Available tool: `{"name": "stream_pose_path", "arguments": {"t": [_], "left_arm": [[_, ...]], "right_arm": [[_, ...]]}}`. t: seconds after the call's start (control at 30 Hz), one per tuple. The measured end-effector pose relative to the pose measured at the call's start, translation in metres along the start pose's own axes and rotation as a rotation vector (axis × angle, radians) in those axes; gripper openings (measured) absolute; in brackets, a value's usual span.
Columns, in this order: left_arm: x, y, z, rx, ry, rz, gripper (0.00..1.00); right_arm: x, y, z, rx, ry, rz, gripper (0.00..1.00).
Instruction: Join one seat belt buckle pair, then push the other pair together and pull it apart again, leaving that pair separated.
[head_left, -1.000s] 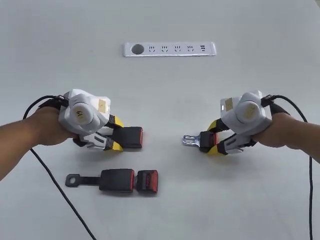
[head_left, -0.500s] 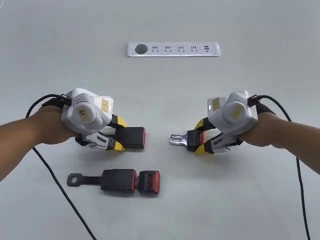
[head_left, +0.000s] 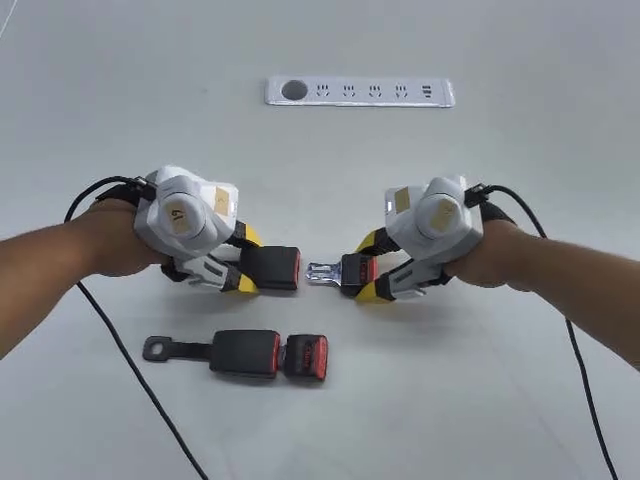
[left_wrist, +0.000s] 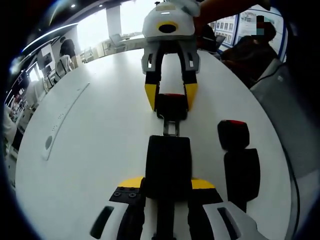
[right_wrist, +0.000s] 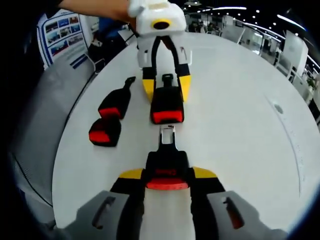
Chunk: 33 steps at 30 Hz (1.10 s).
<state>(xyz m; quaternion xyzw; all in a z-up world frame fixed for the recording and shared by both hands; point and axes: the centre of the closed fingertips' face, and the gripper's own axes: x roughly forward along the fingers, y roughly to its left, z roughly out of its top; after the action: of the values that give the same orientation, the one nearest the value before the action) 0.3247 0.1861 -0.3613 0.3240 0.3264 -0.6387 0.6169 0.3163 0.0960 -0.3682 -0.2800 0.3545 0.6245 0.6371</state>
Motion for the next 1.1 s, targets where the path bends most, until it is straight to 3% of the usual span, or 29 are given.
{"name": "stream_pose_path", "arguments": {"t": [0.1, 0.4, 0.43, 0.53, 0.7, 0.83, 1.1], "left_arm": [[0.0, 0.0, 0.0, 0.0, 0.001, 0.0, 0.33], [0.001, 0.0, -0.001, 0.006, 0.012, -0.005, 0.33], [0.001, 0.0, -0.001, 0.008, 0.011, -0.006, 0.33], [0.0, 0.0, -0.002, 0.001, 0.0, -0.004, 0.33], [0.001, 0.001, 0.0, 0.038, 0.032, -0.013, 0.32], [0.001, 0.0, -0.001, 0.033, 0.039, -0.017, 0.32], [0.002, 0.001, -0.001, 0.02, 0.04, -0.018, 0.32]], "right_arm": [[0.003, -0.003, 0.006, -0.004, 0.009, -0.006, 0.35], [0.01, -0.005, 0.017, 0.015, -0.026, -0.006, 0.35], [0.011, -0.005, 0.017, -0.006, -0.008, -0.014, 0.35], [0.01, -0.006, 0.016, 0.008, -0.02, -0.016, 0.35], [0.013, -0.006, 0.02, 0.018, -0.04, -0.02, 0.34], [0.02, -0.007, 0.03, 0.042, -0.07, -0.029, 0.34], [0.023, -0.008, 0.031, 0.079, -0.058, -0.058, 0.33]]}}
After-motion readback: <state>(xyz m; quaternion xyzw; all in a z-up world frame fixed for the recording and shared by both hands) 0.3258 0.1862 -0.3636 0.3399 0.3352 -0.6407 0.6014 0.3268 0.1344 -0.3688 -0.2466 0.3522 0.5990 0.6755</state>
